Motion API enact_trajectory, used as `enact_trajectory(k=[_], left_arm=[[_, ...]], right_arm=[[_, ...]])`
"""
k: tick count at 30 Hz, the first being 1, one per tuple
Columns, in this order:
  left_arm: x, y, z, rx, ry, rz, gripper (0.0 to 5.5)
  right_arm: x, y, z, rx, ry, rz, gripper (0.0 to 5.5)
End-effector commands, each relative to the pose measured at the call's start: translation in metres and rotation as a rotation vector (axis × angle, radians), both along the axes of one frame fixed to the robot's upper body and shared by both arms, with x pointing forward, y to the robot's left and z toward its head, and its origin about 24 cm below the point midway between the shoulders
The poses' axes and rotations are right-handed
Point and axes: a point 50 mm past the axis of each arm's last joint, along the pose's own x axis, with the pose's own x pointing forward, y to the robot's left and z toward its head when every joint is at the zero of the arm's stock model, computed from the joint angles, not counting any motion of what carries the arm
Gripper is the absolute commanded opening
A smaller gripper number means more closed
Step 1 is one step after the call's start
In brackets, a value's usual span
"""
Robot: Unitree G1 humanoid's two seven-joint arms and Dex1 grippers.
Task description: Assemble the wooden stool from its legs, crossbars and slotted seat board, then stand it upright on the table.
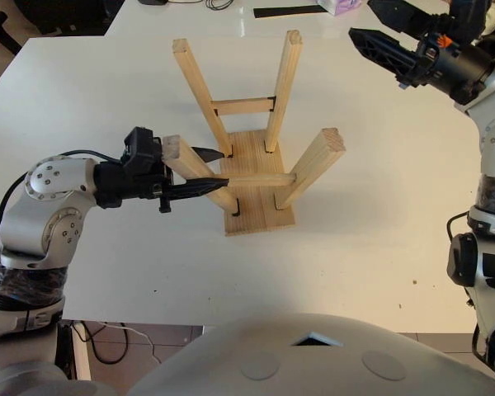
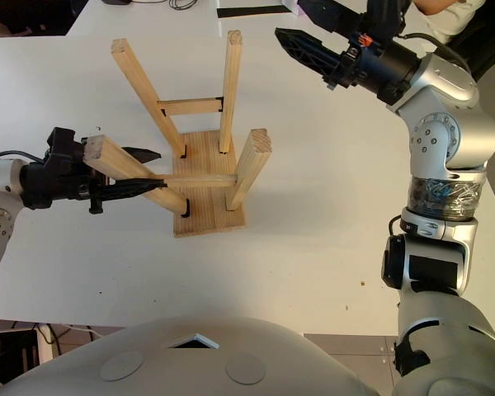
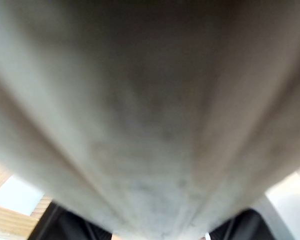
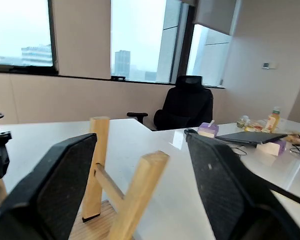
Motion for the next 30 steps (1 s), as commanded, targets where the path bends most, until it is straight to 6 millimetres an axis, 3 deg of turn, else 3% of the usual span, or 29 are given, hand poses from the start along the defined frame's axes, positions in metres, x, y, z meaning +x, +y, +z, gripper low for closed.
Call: enact_trajectory(k=[1, 6, 10, 15, 19, 24, 30], left_arm=[[-0.008, -0.005, -0.012, 0.025, 0.035, 0.082, 2.04], [-0.020, -0.013, -0.019, 0.014, 0.048, 0.220, 2.04], [-0.030, -0.014, -0.021, 0.022, 0.065, 0.334, 2.04], [-0.035, -0.025, -0.027, 0.018, 0.121, 0.361, 2.04], [-0.031, -0.025, -0.025, 0.033, 0.139, 0.375, 2.04], [-0.027, -0.027, -0.021, 0.050, 0.149, 0.356, 2.04], [-0.024, -0.033, -0.018, 0.058, 0.155, 0.359, 2.04]], right_arm=[[-0.013, 0.019, 0.032, 0.032, -0.069, -0.018, 2.97], [-0.044, 0.034, 0.056, 0.112, -0.097, 0.034, 2.16], [-0.067, 0.040, 0.058, 0.141, -0.045, 0.113, 1.55], [-0.101, 0.067, 0.027, -0.036, -0.003, 0.159, 0.67], [-0.100, 0.082, 0.002, -0.066, 0.087, 0.098, 0.00], [-0.109, 0.103, -0.032, -0.179, 0.143, 0.079, 0.00], [-0.116, 0.110, -0.053, -0.246, 0.150, 0.057, 0.00]])
